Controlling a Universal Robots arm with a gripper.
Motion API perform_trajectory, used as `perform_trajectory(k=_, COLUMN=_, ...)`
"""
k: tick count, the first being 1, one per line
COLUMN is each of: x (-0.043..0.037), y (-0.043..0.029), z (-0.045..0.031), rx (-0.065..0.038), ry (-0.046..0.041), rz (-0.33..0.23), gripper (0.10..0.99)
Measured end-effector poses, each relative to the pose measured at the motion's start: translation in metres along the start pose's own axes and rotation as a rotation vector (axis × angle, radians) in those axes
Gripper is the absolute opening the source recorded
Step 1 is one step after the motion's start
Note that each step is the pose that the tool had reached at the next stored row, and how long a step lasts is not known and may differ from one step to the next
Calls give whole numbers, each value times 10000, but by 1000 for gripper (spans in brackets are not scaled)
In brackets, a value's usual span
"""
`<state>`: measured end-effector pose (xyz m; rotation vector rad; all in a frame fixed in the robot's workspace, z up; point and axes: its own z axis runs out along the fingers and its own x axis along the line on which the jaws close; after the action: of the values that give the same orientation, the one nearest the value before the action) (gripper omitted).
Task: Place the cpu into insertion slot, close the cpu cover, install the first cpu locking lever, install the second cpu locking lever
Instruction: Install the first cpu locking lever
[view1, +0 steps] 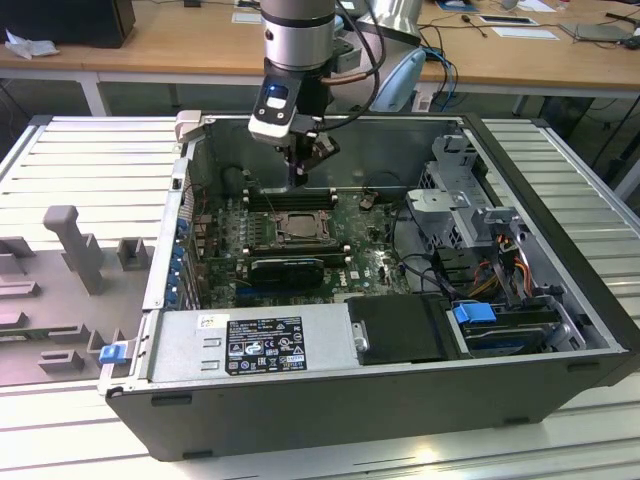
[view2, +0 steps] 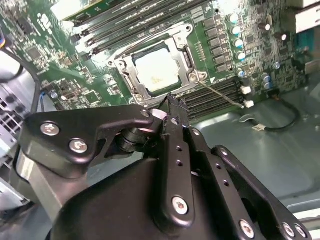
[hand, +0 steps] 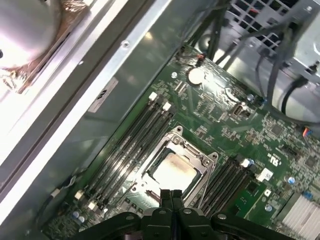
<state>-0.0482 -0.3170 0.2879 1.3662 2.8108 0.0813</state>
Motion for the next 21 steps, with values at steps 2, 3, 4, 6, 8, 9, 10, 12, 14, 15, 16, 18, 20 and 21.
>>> perform_trajectory(k=2, x=0, y=0, z=0, rx=4, ry=12, rz=-269, gripper=106)
perform_trajectory(k=3, x=0, y=0, z=0, rx=6, ry=19, rz=-404, gripper=106)
perform_trajectory(k=4, x=0, y=0, z=0, rx=9, ry=30, rz=-641, gripper=106)
perform_trajectory(k=6, x=0, y=0, z=0, rx=13, ry=44, rz=-921, gripper=106)
perform_trajectory(k=8, x=0, y=0, z=0, rx=22, ry=61, rz=-1351, gripper=106)
perform_trajectory(k=9, x=0, y=0, z=0, rx=24, ry=66, rz=-1476, gripper=106)
perform_trajectory(k=10, x=0, y=0, z=0, rx=27, ry=75, rz=-1664, gripper=106)
perform_trajectory(k=12, x=0, y=0, z=0, rx=31, ry=91, rz=-2002, gripper=106)
perform_trajectory(k=14, x=0, y=0, z=0, rx=36, ry=108, rz=-2368, gripper=106)
perform_trajectory(k=15, x=0, y=0, z=0, rx=39, ry=113, rz=-2501, gripper=106)
perform_trajectory(k=16, x=0, y=0, z=0, rx=41, ry=122, rz=-2672, gripper=106)
perform_trajectory(k=18, x=0, y=0, z=0, rx=44, ry=135, rz=-2933, gripper=106)
perform_trajectory(k=20, x=0, y=0, z=0, rx=49, ry=151, rz=-3271, gripper=106)
perform_trajectory(k=21, x=0, y=0, z=0, rx=53, ry=157, rz=-3433, gripper=106)
